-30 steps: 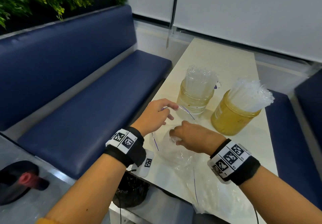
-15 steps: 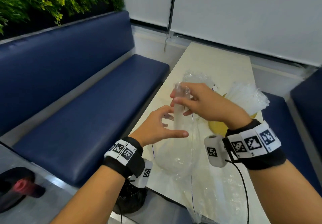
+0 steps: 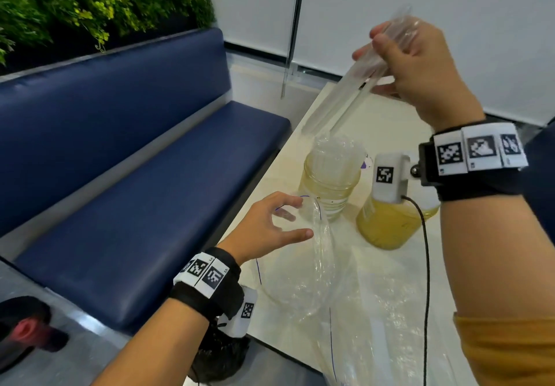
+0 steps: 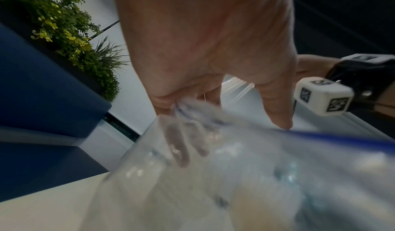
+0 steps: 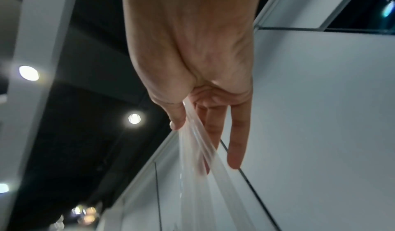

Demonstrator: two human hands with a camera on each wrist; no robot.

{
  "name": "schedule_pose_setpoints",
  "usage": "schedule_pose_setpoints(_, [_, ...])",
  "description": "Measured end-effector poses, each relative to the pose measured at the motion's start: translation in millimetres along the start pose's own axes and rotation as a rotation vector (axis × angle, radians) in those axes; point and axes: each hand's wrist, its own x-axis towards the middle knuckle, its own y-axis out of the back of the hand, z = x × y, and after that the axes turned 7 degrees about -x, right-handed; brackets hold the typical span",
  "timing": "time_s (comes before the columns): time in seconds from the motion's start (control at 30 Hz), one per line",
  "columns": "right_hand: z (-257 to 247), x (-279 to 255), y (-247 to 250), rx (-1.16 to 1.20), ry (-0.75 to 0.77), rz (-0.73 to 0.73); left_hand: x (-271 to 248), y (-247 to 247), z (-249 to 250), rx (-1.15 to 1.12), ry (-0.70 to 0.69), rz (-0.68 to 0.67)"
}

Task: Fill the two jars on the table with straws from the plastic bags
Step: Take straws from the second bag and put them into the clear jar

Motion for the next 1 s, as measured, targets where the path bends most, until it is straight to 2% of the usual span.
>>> schedule_pose_setpoints(0.07, [20.2,17.9,-3.3,-0.091,-0.034,0.063,1.1,-0.6,-0.1,0.001,-0.009,0.0])
schedule_pose_setpoints(0.2, [51.4,36.5,-15.4,-0.386,-0.073,0.08,3.8,-0.1,-1.4,0.024,-0.015,-0.007])
schedule_pose_setpoints(0.37, [76.8,41.5,-32.0,-0.489,-0.073,0.051,4.9,0.5,-3.3,0.069,-0.012,-0.008])
schedule_pose_setpoints(0.6, [87.6,44.6,-43.5,-0.407,-0.076,-0.016,6.7,-1.2,0.6,0.083,-0.014,-0.001])
schedule_pose_setpoints(0.8, [136.2,17.0,-71.9,-0.328,-0.205,-0.174,5.4,-1.4,0.1,0.062,0.006,-0.001])
schedule_pose_setpoints(0.9, [160.1,3.4,-83.0,-0.339,-0.158,-0.04,6.3,-0.5,-0.1,0.052,0.011,-0.005])
schedule_pose_setpoints(1.0, [160.6,2.9,-80.0,-0.29,-0.036,0.101,8.3,0.2,0.4,0.063,0.009,-0.013])
